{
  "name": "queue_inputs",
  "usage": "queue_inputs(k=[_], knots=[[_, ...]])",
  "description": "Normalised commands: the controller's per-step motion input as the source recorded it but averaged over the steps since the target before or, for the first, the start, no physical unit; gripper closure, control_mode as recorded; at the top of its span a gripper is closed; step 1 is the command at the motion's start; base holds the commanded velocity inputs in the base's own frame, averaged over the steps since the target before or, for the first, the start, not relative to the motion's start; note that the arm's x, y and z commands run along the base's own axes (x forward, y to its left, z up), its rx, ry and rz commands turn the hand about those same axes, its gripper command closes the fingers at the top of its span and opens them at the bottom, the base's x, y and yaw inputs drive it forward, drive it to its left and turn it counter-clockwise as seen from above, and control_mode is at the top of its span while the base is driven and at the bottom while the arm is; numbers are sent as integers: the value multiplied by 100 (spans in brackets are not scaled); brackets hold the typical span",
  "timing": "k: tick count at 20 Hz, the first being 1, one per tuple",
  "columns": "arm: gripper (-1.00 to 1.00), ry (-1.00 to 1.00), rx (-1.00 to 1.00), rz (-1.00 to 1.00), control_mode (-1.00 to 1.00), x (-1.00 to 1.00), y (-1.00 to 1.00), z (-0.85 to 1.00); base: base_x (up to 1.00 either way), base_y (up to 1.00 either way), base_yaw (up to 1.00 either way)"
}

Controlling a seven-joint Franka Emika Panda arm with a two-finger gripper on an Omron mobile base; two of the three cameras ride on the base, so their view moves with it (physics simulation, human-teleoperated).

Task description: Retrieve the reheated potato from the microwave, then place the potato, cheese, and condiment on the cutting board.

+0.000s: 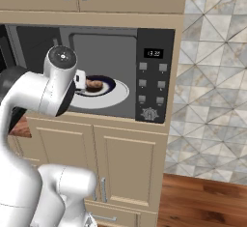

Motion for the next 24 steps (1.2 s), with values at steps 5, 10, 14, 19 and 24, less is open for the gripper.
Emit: queue_inputs(k=[5, 10, 14, 19, 24], knots=[[-100, -9, -12, 0, -100, 51, -10, 1, 0, 0, 0], [-100, 0, -8, 0, -100, 50, -12, 5, 0, 0, 0], [-100, -4, -8, 0, -100, 23, -2, -10, 0, 0, 0], [-100, -5, 0, 1, -100, 54, 9, -14, 0, 0, 0], [-100, -4, -1, 5, -100, 54, 5, -23, 0, 0, 0]])
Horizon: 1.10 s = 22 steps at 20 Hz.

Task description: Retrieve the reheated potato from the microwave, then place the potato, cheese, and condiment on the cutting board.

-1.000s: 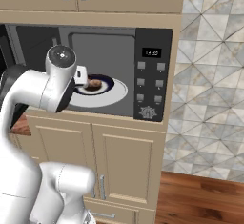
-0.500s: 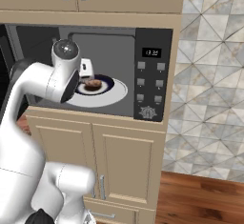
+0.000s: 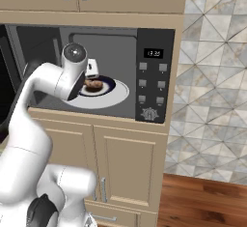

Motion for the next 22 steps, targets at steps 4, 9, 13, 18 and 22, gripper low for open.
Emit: queue_inputs(k=[4, 9, 13, 18, 22], knots=[[-100, 0, -5, 6, -100, 32, 0, -33, 0, 0, 0], [-100, -1, -1, 5, -100, 33, 0, -11, 0, 0, 0], [-100, 0, 0, 2, -100, 38, 0, -10, 0, 0, 0], [-100, 9, 0, 0, -100, 50, 1, -16, 0, 0, 0], [-100, 10, 0, 0, -100, 49, 1, -13, 0, 0, 0]])
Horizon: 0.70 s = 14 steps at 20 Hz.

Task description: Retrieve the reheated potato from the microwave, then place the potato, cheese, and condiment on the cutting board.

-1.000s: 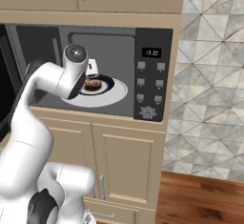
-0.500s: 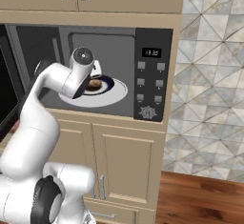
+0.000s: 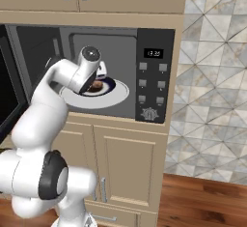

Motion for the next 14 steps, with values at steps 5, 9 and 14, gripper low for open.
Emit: queue_inputs(k=[5, 9, 14], knots=[[-100, 0, 0, 0, -100, 42, 8, -12, 0, 0, 0], [-100, 0, -3, 0, -100, 28, 16, -27, 0, 0, 0], [-100, 0, -4, 0, -100, 33, 15, -29, 0, 0, 0]])
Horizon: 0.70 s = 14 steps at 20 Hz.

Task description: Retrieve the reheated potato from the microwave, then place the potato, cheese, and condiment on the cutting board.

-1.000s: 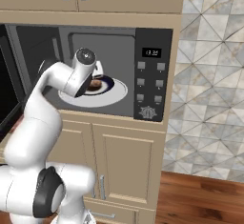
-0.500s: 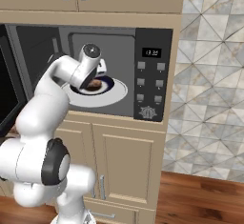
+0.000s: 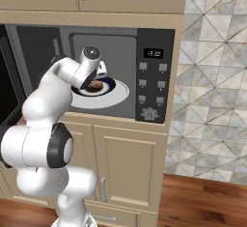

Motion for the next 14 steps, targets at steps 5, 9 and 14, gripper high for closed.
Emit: queue_inputs(k=[5, 9, 14], knots=[[-100, 0, -1, 0, -100, 37, 2, -10, 0, 0, 0], [-100, 0, -5, 0, -100, 31, 1, -16, 0, 0, 0], [-100, 1, -5, 0, -100, 28, 0, -16, 0, 0, 0]])
